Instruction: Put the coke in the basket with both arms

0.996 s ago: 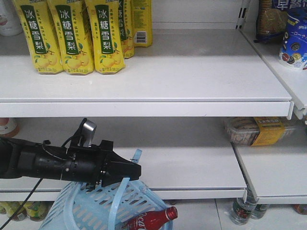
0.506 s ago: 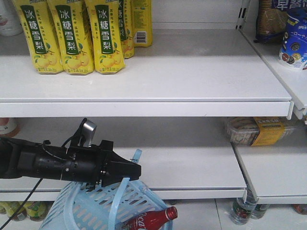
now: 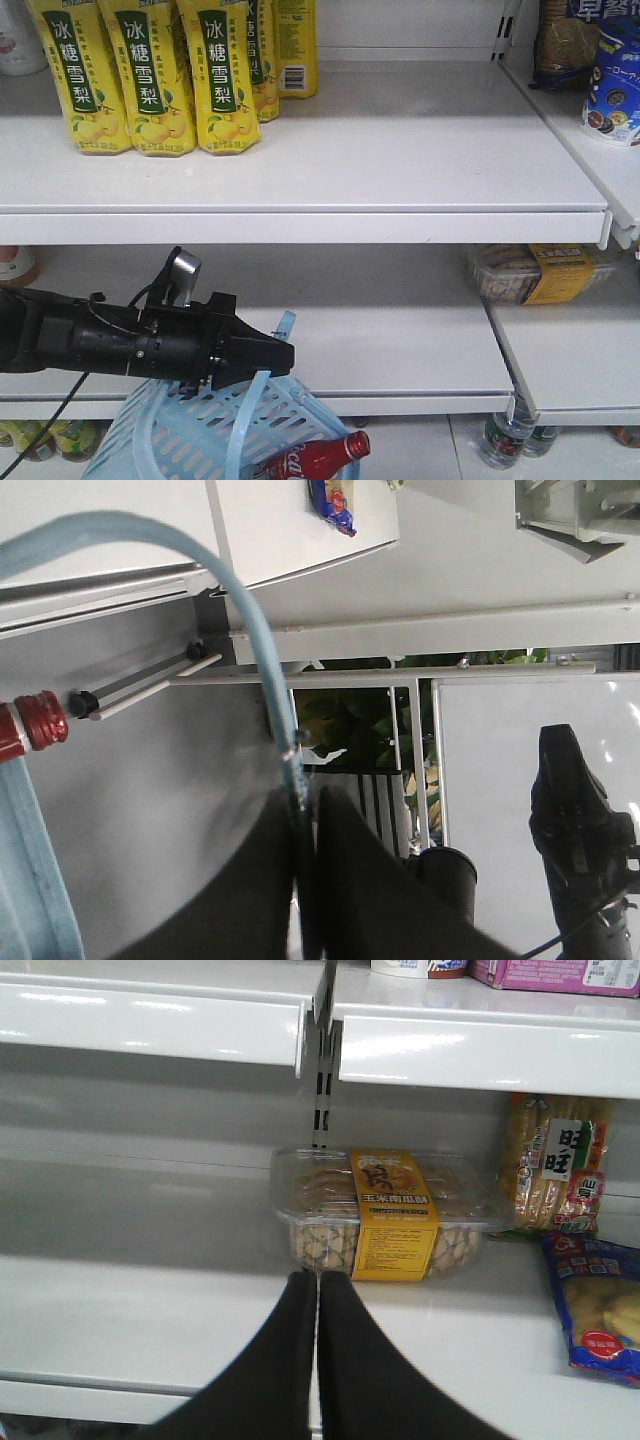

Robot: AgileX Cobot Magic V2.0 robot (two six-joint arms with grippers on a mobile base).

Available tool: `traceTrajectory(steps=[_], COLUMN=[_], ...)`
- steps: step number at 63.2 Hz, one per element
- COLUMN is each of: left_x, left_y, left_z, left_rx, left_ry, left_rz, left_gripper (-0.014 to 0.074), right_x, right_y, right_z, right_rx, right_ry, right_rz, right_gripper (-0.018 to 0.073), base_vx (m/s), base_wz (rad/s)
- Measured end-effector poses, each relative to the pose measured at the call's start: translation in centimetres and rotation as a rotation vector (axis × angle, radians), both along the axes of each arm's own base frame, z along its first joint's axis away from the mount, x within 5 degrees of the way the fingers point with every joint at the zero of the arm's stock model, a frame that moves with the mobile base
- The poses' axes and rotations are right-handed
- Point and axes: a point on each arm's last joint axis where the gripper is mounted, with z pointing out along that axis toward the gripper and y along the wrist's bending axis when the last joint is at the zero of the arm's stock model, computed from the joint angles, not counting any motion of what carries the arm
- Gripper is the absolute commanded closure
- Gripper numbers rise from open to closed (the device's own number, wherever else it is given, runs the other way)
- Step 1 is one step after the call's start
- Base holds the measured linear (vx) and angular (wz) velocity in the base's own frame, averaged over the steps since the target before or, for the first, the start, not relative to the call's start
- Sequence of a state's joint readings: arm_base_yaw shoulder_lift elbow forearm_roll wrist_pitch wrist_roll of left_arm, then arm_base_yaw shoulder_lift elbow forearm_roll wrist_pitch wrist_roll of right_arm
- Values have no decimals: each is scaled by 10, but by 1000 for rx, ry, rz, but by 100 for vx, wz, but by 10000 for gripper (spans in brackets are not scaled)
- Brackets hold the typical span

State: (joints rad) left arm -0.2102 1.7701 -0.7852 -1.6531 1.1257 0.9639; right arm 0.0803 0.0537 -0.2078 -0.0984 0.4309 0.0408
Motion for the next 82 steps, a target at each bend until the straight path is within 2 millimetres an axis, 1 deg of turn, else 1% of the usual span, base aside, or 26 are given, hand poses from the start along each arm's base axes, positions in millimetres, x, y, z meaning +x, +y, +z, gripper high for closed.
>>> traceTrajectory(steps=[17, 22, 25, 37, 41, 46, 55, 62, 72, 78, 82], left_x=[-1, -7, -14, -55, -69, -84, -111, -135, -166, -182, -188], left_y=[-2, -5, -7, -10, -9, -5, 6, 18, 33, 43, 49], left_z=[0, 3, 9, 36, 46, 54, 74, 88, 95, 98, 98], left_rx=[5, 13, 14, 9, 15, 37, 93, 173, 259, 301, 330], left_ry=[-3, -12, -28, -133, -186, -239, -398, -575, -766, -871, -914], left_rz=[-6, -12, -22, -69, -68, -50, -24, -31, -66, -40, -1], left_gripper=[603, 603, 603, 603, 603, 603, 603, 603, 603, 603, 603], right_x=[0, 0, 0, 0, 0, 0, 0, 0, 0, 0, 0], right_y=[0, 0, 0, 0, 0, 0, 0, 0, 0, 0, 0], right_z=[0, 0, 0, 0, 0, 0, 0, 0, 0, 0, 0], right_rx=[0, 0, 0, 0, 0, 0, 0, 0, 1, 1, 2], right_ry=[0, -1, -1, -1, -1, -1, -1, -1, -1, -1, -1], right_rz=[0, 0, 0, 0, 0, 0, 0, 0, 0, 0, 1], right_gripper=[568, 568, 568, 568, 568, 568, 568, 568, 568, 568, 568], base_vx=[0, 0, 0, 0, 0, 0, 0, 0, 0, 0, 0], base_wz=[0, 0, 0, 0, 0, 0, 0, 0, 0, 0, 0])
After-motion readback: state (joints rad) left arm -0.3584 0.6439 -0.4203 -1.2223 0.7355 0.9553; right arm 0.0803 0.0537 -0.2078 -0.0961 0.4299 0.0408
